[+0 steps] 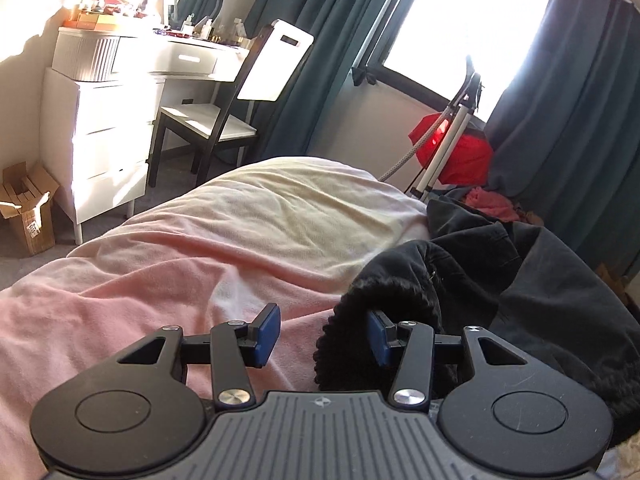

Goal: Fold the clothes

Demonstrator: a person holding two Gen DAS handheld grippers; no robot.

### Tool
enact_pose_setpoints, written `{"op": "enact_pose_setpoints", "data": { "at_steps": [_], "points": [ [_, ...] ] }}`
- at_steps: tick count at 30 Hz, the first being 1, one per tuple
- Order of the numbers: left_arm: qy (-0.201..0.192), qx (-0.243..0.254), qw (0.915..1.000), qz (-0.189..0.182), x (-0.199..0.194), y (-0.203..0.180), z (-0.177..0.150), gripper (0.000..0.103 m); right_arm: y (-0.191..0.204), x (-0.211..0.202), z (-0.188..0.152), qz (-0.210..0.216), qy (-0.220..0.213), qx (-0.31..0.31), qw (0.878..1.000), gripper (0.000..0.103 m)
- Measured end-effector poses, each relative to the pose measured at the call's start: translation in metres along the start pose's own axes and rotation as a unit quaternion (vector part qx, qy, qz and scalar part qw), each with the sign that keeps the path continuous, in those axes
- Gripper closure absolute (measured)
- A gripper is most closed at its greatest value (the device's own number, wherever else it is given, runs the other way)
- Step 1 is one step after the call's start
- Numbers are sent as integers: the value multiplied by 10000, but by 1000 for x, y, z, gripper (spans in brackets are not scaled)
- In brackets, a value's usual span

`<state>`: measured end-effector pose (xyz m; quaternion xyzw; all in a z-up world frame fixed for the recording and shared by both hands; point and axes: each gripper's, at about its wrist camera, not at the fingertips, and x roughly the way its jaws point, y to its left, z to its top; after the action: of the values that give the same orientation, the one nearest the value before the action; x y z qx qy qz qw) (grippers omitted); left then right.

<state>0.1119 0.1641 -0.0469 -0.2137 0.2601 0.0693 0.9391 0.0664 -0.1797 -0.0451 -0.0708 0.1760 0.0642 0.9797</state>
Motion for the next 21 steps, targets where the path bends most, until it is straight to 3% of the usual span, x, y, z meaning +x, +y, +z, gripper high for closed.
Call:
{"op": "enact_pose_setpoints", "data": {
  "at_steps": [4,9,14,17,19,21],
  "points": [
    [78,0,9999,-106,-9,-3,-3,54,-7,-35,-23,0,593,448,9972,87],
    [242,171,9993,-214,-24,-10,-12,54,4,-30,-51,119,1522,485,9871,87],
    [134,678,9972,-291,-43,-21,-19,54,1,-34,-50,416,1629,789,9826,83],
    [49,669,9969,-405,-49,-21,-19,52,-7,-41,-53,703,1608,1034,9790,82],
    [-37,670,9962,-547,-51,-22,-17,48,-11,-45,-51,818,1524,1126,9785,82],
    [-115,691,9953,-673,-53,-23,-17,36,-15,-53,-48,946,1343,1272,9782,82]
  ]
}}
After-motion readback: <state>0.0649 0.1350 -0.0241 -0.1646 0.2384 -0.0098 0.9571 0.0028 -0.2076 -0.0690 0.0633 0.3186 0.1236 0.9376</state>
